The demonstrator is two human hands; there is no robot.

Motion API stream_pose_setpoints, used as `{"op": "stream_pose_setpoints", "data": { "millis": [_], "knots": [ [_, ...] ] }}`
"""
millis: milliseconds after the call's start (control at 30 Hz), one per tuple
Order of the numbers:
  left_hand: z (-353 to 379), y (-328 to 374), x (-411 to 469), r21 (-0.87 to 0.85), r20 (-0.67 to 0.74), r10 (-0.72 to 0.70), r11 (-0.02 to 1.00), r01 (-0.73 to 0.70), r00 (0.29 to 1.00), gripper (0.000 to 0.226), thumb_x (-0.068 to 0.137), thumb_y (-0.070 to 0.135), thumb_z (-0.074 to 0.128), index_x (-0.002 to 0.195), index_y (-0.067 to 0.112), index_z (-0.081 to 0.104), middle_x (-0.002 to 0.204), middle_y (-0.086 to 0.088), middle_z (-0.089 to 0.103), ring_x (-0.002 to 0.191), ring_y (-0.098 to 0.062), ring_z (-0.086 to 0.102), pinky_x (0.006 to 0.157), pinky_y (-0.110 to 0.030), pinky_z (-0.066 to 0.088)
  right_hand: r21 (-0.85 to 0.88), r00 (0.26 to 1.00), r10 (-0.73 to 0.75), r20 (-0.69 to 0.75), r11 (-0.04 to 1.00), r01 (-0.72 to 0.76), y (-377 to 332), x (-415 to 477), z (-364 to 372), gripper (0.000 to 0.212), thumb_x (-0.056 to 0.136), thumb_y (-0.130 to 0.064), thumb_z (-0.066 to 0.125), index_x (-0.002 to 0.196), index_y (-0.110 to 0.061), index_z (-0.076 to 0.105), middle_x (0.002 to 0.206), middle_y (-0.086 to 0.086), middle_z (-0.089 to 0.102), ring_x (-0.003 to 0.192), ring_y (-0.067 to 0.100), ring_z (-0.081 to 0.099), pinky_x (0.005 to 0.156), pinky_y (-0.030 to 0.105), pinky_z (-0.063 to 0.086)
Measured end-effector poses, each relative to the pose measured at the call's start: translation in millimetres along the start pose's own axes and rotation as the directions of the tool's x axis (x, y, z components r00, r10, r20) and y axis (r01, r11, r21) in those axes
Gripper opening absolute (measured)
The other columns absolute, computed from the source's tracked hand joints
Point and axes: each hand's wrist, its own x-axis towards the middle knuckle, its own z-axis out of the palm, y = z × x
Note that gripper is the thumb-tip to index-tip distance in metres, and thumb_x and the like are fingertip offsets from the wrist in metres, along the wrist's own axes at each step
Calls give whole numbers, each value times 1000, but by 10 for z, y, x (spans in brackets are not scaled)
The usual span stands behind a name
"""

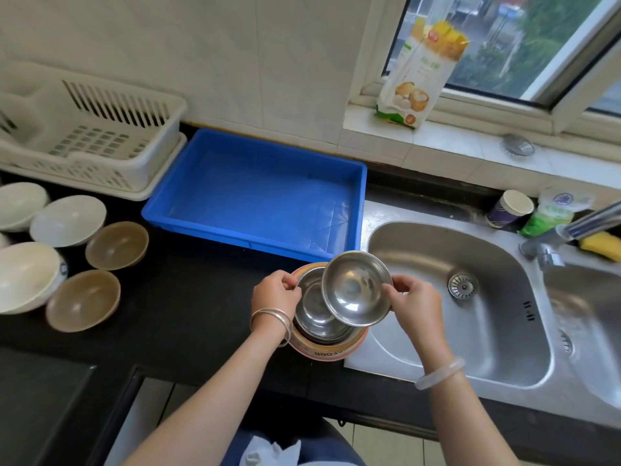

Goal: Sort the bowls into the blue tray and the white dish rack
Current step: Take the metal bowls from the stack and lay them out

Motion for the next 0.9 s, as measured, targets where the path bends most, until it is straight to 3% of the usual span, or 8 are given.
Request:
{"op": "stream_pose_setpoints", "data": {
  "millis": [100, 267, 333, 433, 600, 767, 900],
  "knots": [
    [-136, -22, 13, -77, -38, -22, 997, 19, 999, 7, 82, 15, 64, 82, 21, 60, 73, 13, 59, 69, 0, 56, 55, -12, 39, 19, 1000, -9, 9, 1000, 9, -93, 11, -16, 7, 82, -20, 65, 82, -20, 73, 73, -5, 70, 72, 21, 68, 68, 33, 51],
    [-462, -158, 60, -179, -96, -108, 980, 90, 990, 17, 80, 14, 66, 75, 28, 57, 77, 10, 62, 78, -10, 63, 73, -30, 56, 108, 997, -36, 62, 994, 29, -332, 15, 89, 8, 80, -17, 66, 75, -21, 71, 66, -8, 69, 69, 21, 69, 63, 30, 51],
    [-622, -264, 78, -216, -132, -138, 970, 107, 982, 18, 79, 14, 67, 74, 29, 57, 78, 8, 64, 75, -10, 65, 70, -30, 57, 144, 994, -45, 100, 989, 30, -448, 10, 204, 6, 80, -16, 67, 77, -18, 72, 68, -3, 69, 69, 22, 69, 66, 34, 55],
    [-883, -477, 75, -286, -172, -208, 946, 153, 963, 17, 78, 14, 68, 77, 28, 59, 79, 8, 65, 70, -9, 66, 65, -28, 57, 180, 988, -62, 142, 983, 36, -638, 11, 439, 7, 80, -19, 68, 76, -24, 71, 64, -8, 69, 59, 9, 64, 57, 22, 52],
    [-1279, -983, 9, -440, -230, -382, 861, 255, 895, 15, 77, 9, 68, 75, 22, 61, 79, 0, 67, 71, -15, 67, 66, -31, 58, 255, 963, -63, 264, 967, -6, -950, 11, 995, 11, 80, -16, 66, 71, -23, 68, 54, -9, 68, 50, 3, 62, 57, 25, 54],
    [-1508, -1470, -85, -592, -256, -521, 750, 294, 814, 14, 77, 5, 67, 71, 17, 61, 79, -6, 67, 71, -18, 65, 56, -25, 53, 246, 916, -37, 398, 967, -68, -1212, -4, 1675, 14, 80, -10, 64, 70, -19, 67, 67, 3, 69, 67, 19, 68, 70, 36, 59],
    [-1580, -1752, -100, -640, -257, -601, 693, 332, 757, 15, 77, 3, 66, 71, 16, 60, 77, -6, 66, 66, -16, 63, 57, -26, 53, 194, 887, -22, 461, 978, -76, -1366, -33, 2124, 8, 82, -8, 63, 77, -11, 67, 80, 10, 68, 75, 19, 67, 52, 17, 54]
  ]
}}
